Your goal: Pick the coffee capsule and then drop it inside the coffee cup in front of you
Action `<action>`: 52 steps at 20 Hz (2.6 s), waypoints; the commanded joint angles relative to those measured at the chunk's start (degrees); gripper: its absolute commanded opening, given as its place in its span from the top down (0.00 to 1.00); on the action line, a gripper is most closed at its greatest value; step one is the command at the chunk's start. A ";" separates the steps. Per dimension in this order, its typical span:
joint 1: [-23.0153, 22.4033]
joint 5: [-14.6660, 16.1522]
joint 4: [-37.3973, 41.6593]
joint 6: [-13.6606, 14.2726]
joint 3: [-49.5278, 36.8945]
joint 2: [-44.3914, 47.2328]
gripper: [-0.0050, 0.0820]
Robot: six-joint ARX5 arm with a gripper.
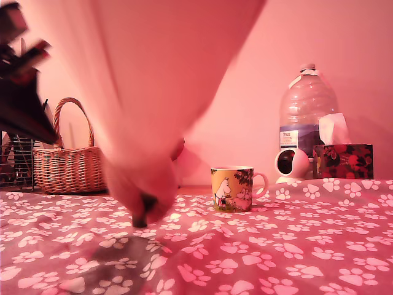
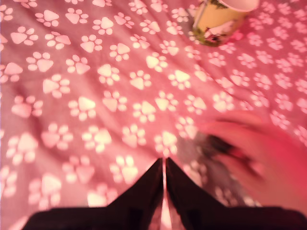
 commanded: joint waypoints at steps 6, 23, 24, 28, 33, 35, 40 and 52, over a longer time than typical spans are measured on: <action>0.07 0.09 0.13 -4.59 -8.00 -10.32 0.97; -10.45 -2.97 8.92 1.81 -9.70 -11.32 0.97; -10.97 -2.95 10.19 1.88 -10.47 -11.34 0.97; -12.57 -2.54 15.30 2.64 -14.64 -11.76 0.97; -14.19 -1.81 16.85 4.13 -16.39 -11.67 0.97; -14.27 -1.86 17.14 4.13 -16.37 -11.65 0.97; -14.27 -1.79 17.62 3.91 -16.35 -11.65 0.97; -15.12 -1.73 26.51 5.42 -18.34 -2.93 0.19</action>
